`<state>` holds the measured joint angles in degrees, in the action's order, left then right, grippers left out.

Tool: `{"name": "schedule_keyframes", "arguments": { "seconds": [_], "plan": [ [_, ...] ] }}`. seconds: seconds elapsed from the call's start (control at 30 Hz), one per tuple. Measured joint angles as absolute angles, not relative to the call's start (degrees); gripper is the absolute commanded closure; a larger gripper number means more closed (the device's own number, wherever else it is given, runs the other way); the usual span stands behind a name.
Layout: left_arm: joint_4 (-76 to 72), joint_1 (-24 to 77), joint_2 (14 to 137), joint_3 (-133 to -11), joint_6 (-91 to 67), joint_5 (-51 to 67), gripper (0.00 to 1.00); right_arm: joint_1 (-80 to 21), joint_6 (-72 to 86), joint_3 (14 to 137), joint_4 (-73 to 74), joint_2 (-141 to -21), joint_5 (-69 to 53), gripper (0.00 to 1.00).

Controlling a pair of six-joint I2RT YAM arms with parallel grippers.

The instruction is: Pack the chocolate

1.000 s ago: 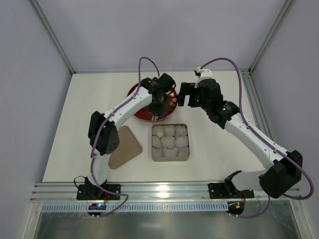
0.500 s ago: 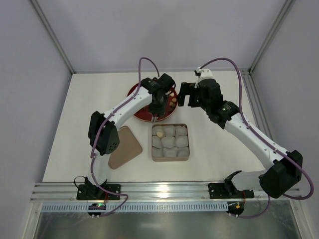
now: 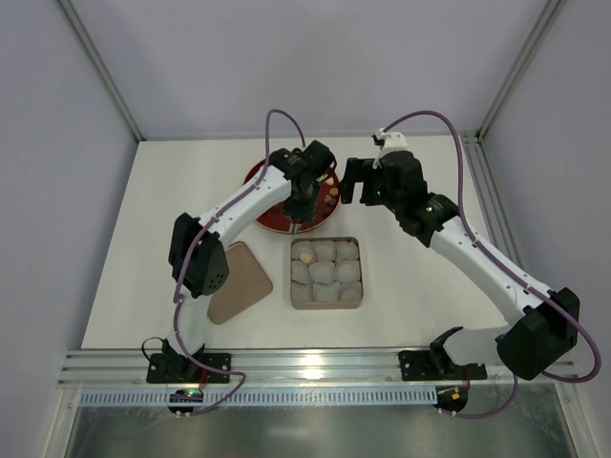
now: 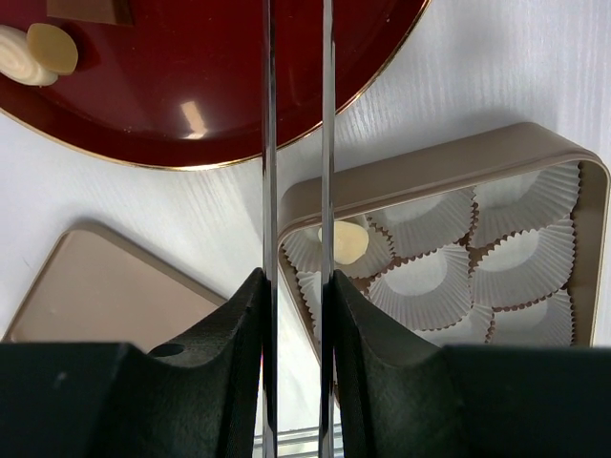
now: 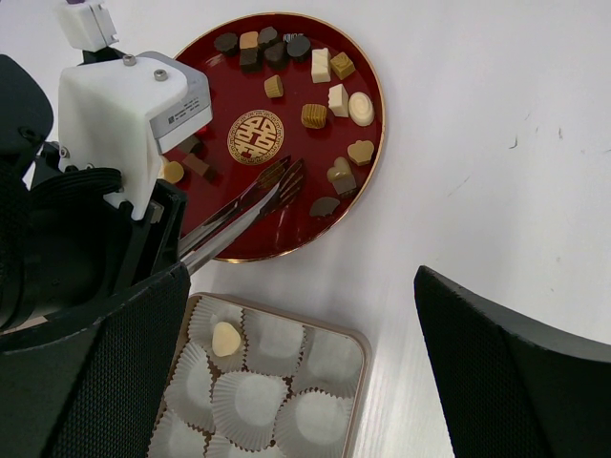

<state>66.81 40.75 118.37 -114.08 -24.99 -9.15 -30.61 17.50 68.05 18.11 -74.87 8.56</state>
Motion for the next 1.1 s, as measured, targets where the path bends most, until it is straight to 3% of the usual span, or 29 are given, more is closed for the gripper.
{"name": "schedule_keyframes", "arguments": {
  "seconds": [1.1],
  "plan": [
    [70.6, 41.5, 108.7, -114.6, -25.0, -9.4, 0.75, -30.6, 17.5, 68.4, 18.2, -74.9, 8.6, 0.0]
  ]
}}
